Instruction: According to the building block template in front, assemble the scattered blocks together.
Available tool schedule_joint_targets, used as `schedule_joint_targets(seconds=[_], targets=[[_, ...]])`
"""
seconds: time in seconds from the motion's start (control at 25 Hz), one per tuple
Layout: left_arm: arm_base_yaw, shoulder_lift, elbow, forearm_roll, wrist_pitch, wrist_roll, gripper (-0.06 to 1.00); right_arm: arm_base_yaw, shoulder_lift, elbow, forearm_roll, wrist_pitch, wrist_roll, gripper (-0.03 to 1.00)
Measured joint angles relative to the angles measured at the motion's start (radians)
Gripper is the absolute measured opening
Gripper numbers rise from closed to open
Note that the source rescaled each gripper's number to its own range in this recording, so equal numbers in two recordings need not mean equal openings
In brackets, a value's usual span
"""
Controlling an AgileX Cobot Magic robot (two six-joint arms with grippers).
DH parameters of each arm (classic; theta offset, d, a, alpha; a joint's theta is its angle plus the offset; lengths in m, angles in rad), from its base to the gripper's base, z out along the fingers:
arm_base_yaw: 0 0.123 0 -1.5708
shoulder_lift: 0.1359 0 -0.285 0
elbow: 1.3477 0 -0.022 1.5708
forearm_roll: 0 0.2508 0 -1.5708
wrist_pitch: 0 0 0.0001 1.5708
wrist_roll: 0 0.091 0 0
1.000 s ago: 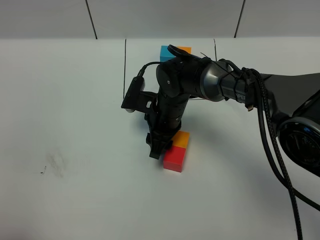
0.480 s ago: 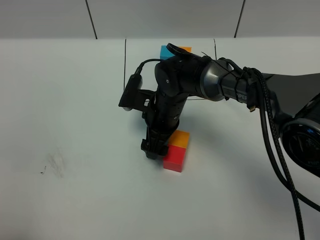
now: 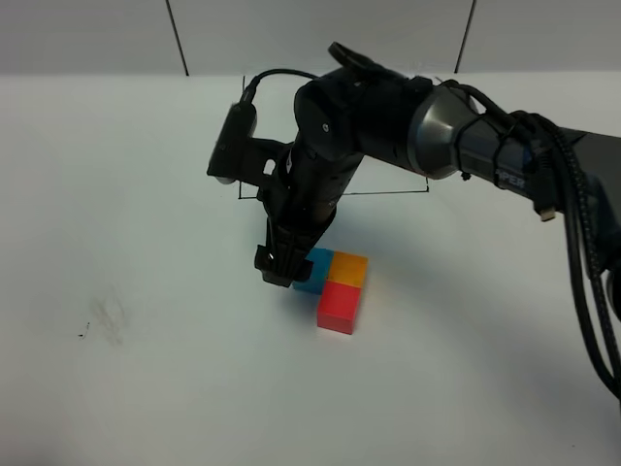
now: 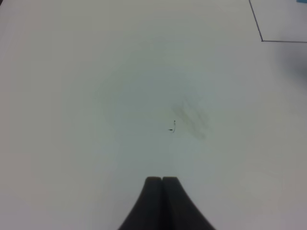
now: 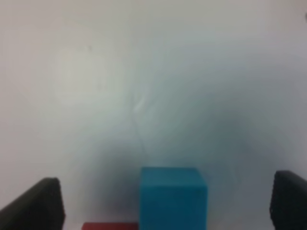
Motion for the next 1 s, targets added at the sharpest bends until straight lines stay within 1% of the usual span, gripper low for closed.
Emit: schedule_joint_targets(seconds=[0.32, 0.44, 0.52, 0.6, 0.68, 0.72, 0.8, 0.84, 1.0], targets=[[0.000, 0.000, 0.000, 0.000, 0.000, 0.000, 0.00, 0.007, -0.165, 0.000, -0.056, 0.003, 0.003, 0.92], [0.000, 0.000, 0.000, 0.000, 0.000, 0.000, 0.00, 0.007, -0.208, 0.000, -0.085, 0.020, 0.003, 0.84], [0.000, 0.000, 0.000, 0.000, 0.000, 0.000, 0.00, 0.007, -0.224, 0.000, -0.115, 0.033, 0.009, 0.71], [0.000, 0.000, 0.000, 0.000, 0.000, 0.000, 0.00, 0.007, -0.228, 0.000, -0.156, 0.042, 0.038, 0.51], [0.000, 0.000, 0.000, 0.000, 0.000, 0.000, 0.00, 0.007, -0.228, 0.000, -0.206, 0.056, 0.077, 0.23], [0.000, 0.000, 0.000, 0.000, 0.000, 0.000, 0.00, 0.007, -0.228, 0.001, -0.225, 0.066, 0.094, 0.13], [0.000, 0.000, 0.000, 0.000, 0.000, 0.000, 0.00, 0.007, -0.228, 0.001, -0.261, 0.082, 0.135, 0.05], [0.000, 0.000, 0.000, 0.000, 0.000, 0.000, 0.00, 0.007, -0.228, 0.001, -0.279, 0.087, 0.158, 0.02], [0.000, 0.000, 0.000, 0.000, 0.000, 0.000, 0.00, -0.006, -0.237, 0.001, -0.341, 0.129, 0.251, 0.00]])
